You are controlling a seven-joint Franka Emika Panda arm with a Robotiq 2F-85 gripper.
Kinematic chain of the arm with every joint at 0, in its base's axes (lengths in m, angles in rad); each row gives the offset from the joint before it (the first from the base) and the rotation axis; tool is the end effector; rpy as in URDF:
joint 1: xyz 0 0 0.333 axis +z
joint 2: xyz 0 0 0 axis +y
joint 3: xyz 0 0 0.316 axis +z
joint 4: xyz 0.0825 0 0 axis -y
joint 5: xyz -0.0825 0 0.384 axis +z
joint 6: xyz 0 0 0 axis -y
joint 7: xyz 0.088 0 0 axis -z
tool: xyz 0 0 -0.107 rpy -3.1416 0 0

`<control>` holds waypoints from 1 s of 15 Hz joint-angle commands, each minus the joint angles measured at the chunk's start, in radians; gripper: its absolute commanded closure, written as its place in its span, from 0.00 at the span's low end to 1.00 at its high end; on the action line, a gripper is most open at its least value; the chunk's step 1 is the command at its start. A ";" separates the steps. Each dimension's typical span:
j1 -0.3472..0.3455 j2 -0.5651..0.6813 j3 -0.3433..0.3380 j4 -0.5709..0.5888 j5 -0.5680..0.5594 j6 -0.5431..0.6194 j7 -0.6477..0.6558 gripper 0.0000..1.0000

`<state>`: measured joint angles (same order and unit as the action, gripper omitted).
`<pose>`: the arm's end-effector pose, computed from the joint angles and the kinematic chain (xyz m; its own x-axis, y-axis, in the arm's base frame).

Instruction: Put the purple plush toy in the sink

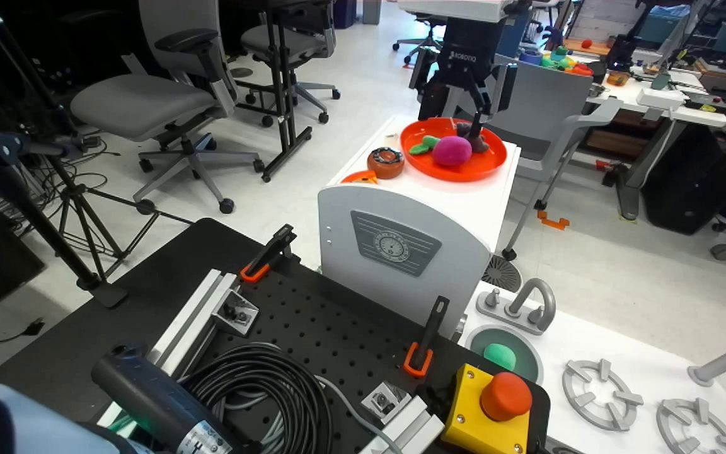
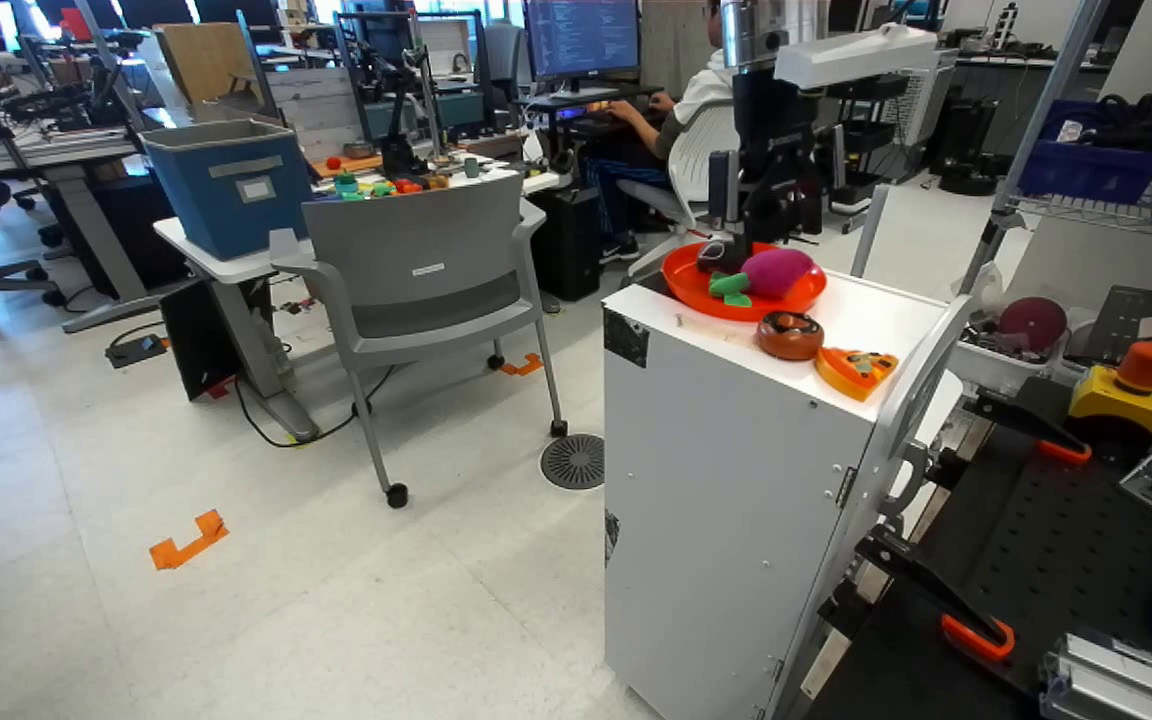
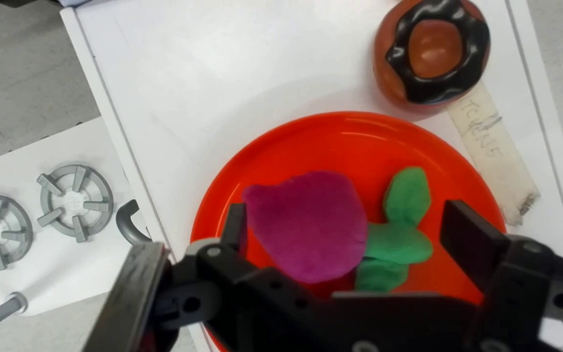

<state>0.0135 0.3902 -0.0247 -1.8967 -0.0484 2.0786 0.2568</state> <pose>0.6043 -0.0086 0.2813 0.9518 -0.2416 -0.1889 -0.2268 -0.9691 0.0970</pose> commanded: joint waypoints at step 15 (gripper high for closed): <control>-0.019 0.030 -0.021 0.043 0.057 -0.075 0.013 0.00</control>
<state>-0.0104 0.4029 -0.0356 -1.8914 -0.0055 2.0627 0.2585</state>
